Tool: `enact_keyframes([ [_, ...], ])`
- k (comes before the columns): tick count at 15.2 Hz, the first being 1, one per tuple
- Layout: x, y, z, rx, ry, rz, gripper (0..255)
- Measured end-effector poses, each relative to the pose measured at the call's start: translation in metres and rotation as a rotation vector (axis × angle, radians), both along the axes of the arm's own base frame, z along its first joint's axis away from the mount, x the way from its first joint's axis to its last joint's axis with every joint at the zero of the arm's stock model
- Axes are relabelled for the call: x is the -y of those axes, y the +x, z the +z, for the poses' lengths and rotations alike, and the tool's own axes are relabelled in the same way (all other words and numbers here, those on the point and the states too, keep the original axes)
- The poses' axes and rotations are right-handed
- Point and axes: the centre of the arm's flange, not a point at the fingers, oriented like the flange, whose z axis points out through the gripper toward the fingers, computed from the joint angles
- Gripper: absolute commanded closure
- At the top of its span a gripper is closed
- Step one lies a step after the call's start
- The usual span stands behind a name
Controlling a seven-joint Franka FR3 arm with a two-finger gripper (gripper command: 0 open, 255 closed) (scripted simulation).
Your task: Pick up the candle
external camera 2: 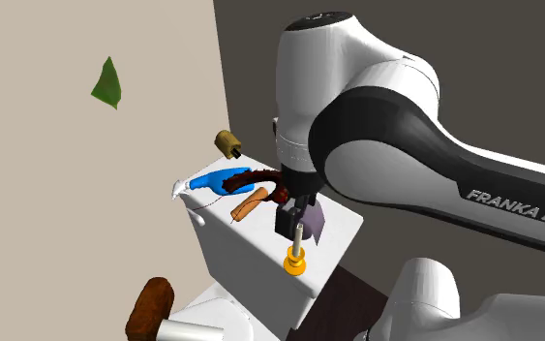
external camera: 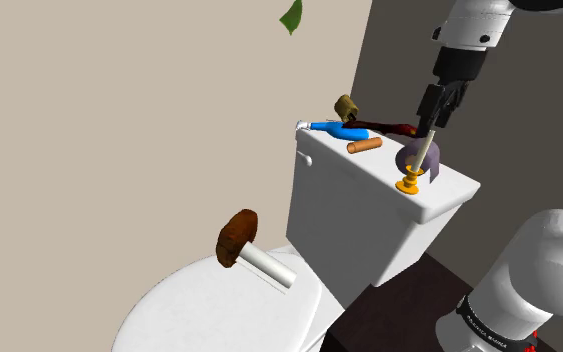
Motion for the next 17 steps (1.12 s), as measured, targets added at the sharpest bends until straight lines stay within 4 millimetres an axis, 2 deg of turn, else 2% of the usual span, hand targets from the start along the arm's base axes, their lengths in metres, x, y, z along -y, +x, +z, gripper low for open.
enact_keyframes([
  [2,0.003,0.004,-0.001,0.006,-0.001,-0.003,0],
  [5,0.019,0.024,-0.015,0.037,-0.004,-0.021,0],
  [17,0.102,0.133,-0.055,0.192,-0.022,-0.103,0],
])
